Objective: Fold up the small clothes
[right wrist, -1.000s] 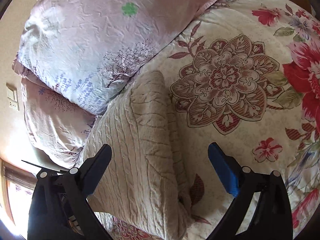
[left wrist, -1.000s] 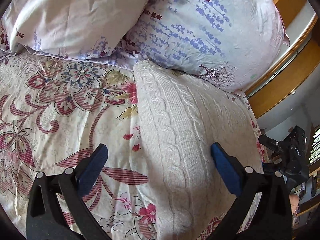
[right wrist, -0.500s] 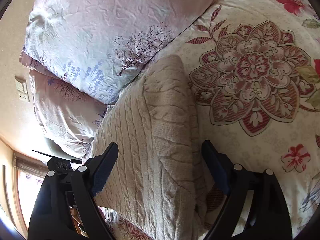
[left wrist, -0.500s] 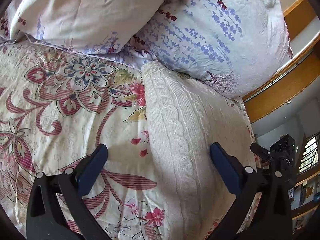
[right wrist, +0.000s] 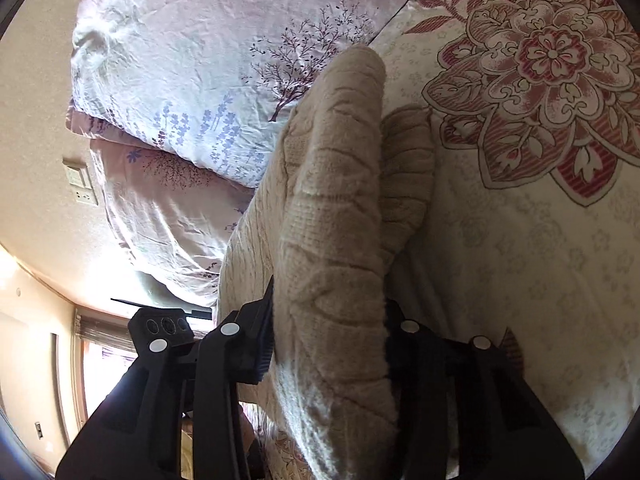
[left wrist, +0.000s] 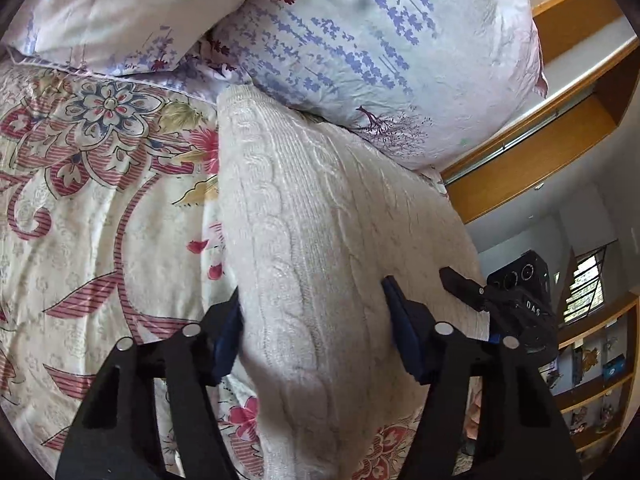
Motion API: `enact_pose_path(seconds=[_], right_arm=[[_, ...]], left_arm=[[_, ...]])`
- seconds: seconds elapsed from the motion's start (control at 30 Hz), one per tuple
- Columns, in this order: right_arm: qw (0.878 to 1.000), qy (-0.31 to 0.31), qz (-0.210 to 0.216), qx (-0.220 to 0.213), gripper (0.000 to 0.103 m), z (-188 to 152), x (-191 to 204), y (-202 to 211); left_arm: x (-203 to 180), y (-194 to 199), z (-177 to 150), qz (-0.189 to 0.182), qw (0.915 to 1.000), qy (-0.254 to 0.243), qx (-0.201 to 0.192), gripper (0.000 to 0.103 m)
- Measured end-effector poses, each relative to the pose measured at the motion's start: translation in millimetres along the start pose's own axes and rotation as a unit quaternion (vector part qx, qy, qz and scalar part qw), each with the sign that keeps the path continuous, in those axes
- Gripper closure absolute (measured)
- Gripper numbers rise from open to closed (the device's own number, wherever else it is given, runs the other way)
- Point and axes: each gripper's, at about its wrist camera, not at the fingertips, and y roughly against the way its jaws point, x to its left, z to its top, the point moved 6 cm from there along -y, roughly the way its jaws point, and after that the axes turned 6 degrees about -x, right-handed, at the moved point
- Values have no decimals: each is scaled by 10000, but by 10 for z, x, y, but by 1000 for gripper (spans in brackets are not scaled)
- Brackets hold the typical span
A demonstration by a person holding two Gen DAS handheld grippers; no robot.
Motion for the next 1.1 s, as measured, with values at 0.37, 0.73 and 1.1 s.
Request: enact_pose_path(seconds=[0.37,0.73,1.1], right_arm=[[9946,661,553,581,68,-652,789,-573],[9890,1091,-171,980,63,-1231,993,-1365],[9944,971,-376,-179,44,-649,1075,-846]], left_arm=[[338,1096,-30,231,9970,32,-737,59],[1117,1684,-310,955,9899,445,-943,49],[678,2220,-273,1770,9587,-768,-2089,20]])
